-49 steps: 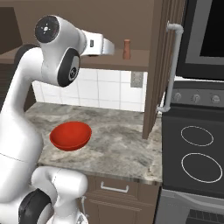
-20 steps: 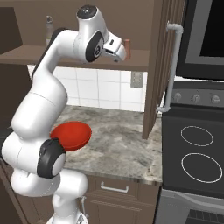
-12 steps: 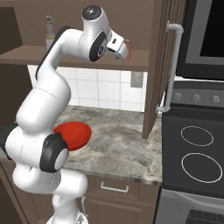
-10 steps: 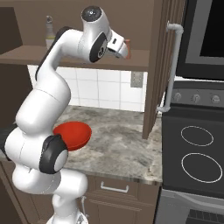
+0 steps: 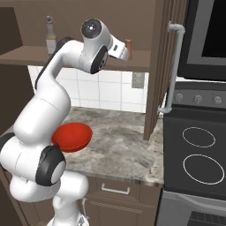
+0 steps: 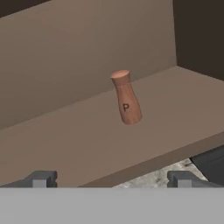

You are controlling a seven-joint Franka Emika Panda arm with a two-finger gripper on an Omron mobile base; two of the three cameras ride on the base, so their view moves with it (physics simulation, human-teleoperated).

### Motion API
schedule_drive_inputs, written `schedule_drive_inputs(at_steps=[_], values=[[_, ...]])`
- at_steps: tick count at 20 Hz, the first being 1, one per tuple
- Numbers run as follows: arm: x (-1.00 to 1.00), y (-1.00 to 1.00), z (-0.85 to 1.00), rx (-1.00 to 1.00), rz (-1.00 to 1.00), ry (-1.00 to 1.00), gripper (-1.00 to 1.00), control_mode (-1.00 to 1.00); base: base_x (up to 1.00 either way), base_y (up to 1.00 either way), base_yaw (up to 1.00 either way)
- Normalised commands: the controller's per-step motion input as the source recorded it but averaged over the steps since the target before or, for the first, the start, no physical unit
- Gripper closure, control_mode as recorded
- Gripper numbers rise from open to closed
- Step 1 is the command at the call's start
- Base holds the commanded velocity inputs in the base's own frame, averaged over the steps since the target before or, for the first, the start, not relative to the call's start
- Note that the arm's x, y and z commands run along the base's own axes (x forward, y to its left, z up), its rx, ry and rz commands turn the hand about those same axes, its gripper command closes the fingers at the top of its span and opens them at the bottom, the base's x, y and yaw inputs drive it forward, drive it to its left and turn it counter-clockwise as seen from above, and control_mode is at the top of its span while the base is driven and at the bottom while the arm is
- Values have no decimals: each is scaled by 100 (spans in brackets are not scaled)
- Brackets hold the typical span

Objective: Retrieve the bottle and the shaker from the cabinet and place them next to the mixing bowl on the counter. Then add garlic from the fridge to the mixing bowl.

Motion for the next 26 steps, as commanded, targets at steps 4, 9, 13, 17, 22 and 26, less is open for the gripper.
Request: schedule_drive_inputs(at_steps=[4,9,13,17,22,26], values=[[1,0,4,-4,0,0,-100,-100,0,0,0],[0,-7,15,-3,0,1,-100,-100,0,0,0],[0,-18,1,-3,0,0,-100,-100,0,0,0],[0,-15,0,-4,0,0,-100,-100,0,0,0],[4,-7,-14,-3,0,5,-100,-100,0,0,0],[22,-6,-34,-4,0,8,-100,-100,0,0,0]])
